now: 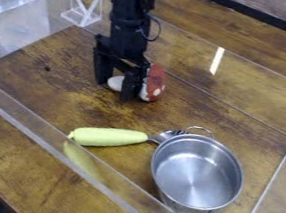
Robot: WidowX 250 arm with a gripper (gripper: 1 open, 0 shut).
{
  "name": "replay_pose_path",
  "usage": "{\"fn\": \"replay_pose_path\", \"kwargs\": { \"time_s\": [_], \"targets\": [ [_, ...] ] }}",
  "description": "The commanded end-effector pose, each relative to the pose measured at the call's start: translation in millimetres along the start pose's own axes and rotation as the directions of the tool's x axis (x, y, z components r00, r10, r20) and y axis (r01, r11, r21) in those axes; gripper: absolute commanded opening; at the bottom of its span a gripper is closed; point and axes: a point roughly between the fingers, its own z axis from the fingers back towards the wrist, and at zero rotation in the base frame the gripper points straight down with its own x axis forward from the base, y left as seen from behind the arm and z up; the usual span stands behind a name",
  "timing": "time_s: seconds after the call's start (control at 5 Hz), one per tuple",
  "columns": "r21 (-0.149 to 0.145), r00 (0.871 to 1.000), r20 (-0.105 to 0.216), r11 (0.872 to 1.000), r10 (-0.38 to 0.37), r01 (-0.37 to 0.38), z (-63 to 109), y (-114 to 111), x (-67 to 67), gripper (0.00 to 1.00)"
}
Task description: Put the mushroom in the silver pot
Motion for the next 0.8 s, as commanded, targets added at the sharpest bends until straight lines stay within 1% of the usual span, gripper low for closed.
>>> {"fn": "replay_pose_path", "kwargs": {
  "time_s": [0.0, 0.2, 0.4, 0.6],
  "targets": [
    [0.021, 0.996, 0.055, 0.998, -0.065, 0.064, 18.3, -5, 12.8, 0.0],
    [0.013, 0.993, 0.065, 0.996, -0.094, 0.093, 25.6, -11, 11.7, 0.0],
    [-0.007, 0.995, 0.092, 1.0, -0.026, 0.027, 41.1, -20, 11.9, 0.0],
    [-0.028, 0.992, 0.118, 0.999, 0.043, -0.04, 55.6, -29, 12.5, 0.0]
  ]
}}
